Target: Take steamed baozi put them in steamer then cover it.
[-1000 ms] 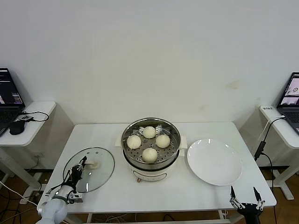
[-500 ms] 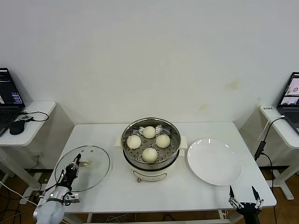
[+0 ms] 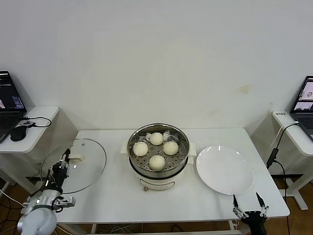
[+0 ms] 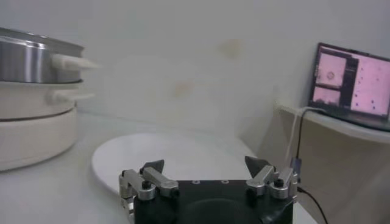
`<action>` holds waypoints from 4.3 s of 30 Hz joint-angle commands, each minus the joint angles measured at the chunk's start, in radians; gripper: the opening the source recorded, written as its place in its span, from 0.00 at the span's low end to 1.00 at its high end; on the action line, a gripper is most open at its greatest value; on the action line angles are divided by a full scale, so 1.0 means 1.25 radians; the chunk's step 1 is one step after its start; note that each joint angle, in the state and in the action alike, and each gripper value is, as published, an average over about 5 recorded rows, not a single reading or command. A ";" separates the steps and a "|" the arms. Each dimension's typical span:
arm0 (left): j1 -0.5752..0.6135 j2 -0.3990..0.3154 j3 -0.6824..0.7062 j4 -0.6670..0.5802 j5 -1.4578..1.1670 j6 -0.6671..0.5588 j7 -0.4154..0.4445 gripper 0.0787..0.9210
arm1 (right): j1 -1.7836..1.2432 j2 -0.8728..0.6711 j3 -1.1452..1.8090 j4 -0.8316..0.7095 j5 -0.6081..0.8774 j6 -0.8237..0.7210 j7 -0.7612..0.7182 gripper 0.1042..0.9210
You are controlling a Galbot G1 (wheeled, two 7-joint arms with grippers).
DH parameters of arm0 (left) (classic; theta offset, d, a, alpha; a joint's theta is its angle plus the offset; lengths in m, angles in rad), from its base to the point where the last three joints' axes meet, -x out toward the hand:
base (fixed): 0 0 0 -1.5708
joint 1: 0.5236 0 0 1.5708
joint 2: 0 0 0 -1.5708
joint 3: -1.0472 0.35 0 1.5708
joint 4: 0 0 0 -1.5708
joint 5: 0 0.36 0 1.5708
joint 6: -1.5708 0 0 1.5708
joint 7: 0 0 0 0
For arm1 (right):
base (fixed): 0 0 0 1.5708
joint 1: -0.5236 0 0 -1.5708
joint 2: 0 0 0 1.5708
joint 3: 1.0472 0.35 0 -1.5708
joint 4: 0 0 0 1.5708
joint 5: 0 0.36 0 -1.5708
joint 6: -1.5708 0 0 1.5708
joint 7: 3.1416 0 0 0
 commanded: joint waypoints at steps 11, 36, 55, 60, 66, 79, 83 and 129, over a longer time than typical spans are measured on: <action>-0.113 0.133 0.304 -0.310 -0.213 0.294 0.162 0.08 | 0.031 0.020 -0.071 -0.033 -0.114 0.046 0.029 0.88; -0.418 -0.207 0.560 -0.097 0.191 0.413 0.345 0.08 | 0.079 0.068 -0.146 -0.106 -0.288 0.063 0.135 0.88; -0.397 -0.330 0.578 0.025 0.322 0.382 0.344 0.08 | 0.080 0.050 -0.149 -0.122 -0.281 0.065 0.133 0.88; -0.383 -0.334 0.573 0.030 0.334 0.375 0.337 0.08 | 0.081 0.046 -0.152 -0.126 -0.278 0.067 0.132 0.88; -0.376 -0.336 0.564 0.039 0.336 0.367 0.330 0.08 | 0.081 0.050 -0.156 -0.128 -0.283 0.068 0.131 0.88; -0.374 -0.343 0.557 0.053 0.326 0.361 0.319 0.08 | 0.075 0.052 -0.155 -0.129 -0.290 0.073 0.130 0.88; -0.371 -0.345 0.557 0.049 0.320 0.361 0.319 0.08 | 0.073 0.052 -0.155 -0.129 -0.293 0.074 0.129 0.88; -0.201 -0.275 0.538 -0.188 0.252 0.337 0.274 0.51 | 0.064 0.055 -0.163 -0.132 -0.317 0.078 0.128 0.88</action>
